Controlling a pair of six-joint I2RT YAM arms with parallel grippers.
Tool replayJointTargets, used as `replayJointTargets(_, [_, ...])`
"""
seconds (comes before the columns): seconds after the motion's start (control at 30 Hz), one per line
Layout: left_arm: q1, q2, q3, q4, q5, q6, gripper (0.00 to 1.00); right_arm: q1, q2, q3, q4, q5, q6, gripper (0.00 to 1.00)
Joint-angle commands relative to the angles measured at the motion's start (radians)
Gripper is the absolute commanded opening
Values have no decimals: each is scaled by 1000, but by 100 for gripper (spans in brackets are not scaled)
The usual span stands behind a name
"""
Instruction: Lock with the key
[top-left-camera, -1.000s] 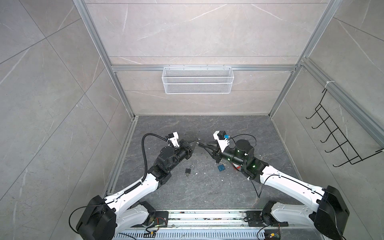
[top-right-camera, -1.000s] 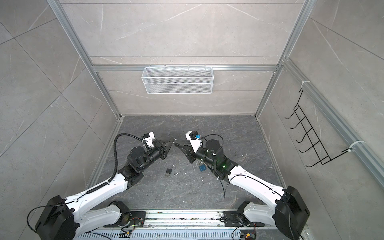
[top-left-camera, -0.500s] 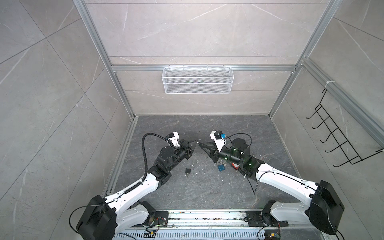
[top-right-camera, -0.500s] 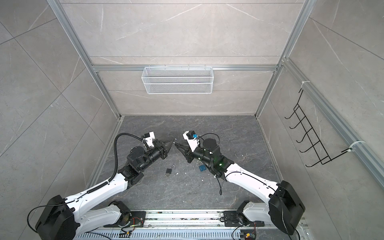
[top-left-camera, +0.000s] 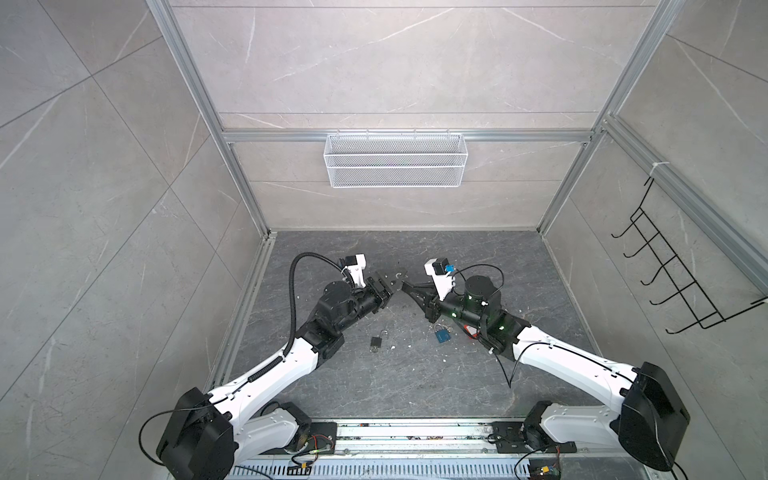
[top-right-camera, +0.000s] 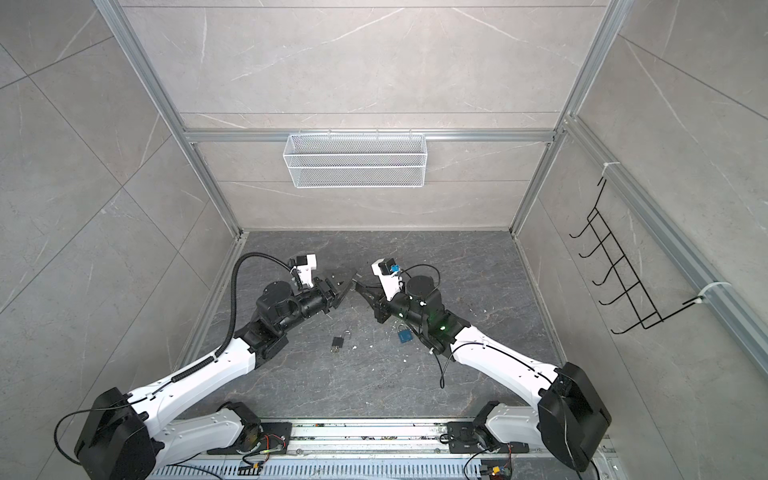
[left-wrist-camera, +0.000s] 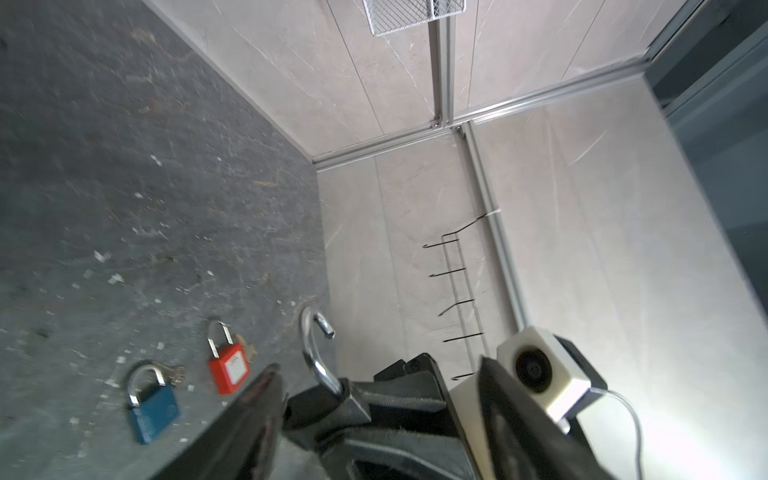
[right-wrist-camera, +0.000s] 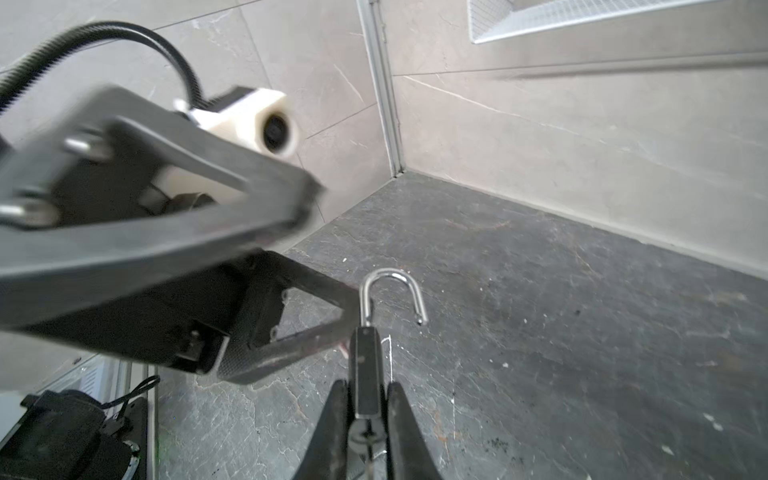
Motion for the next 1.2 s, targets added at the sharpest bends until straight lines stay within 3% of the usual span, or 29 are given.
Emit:
replayJointTargets(0.0, [42, -56, 79, -272, 0, 311, 88, -36, -52, 46, -136, 20, 85, 0])
replayJointTargets(0.1, [47, -32, 144, -416, -89, 463, 99, -60, -75, 73, -278, -13, 117, 0])
replayJointTargets(0.27, [41, 112, 243, -608, -209, 653, 100, -82, -100, 100, -484, -68, 136, 0])
replayJointTargets(0.37, [-23, 163, 266, -672, -315, 793, 100, -109, -114, 90, -558, -129, 149, 0])
replayJointTargets(0.47, [-75, 161, 253, -688, -478, 835, 100, -147, -117, 89, -628, -240, 168, 0])
replayJointTargets(0.53, [-74, 128, 230, -678, -486, 822, 99, -170, -126, 77, -640, -318, 186, 0])
replayJointTargets(0.67, [-74, 26, 152, -608, -404, 868, 100, -219, -116, 54, -623, -483, 251, 0])
replayJointTargets(0.83, [-63, -108, 35, -440, -250, 930, 97, -276, -94, -29, -388, -712, 424, 0])
replayJointTargets(1.0, [-1, -169, -26, -338, 132, 987, 97, -303, -62, -60, -314, -811, 487, 0])
replayJointTargets(1.17, [-1, -141, -47, -254, 343, 999, 96, -315, -33, -78, -209, -873, 619, 0])
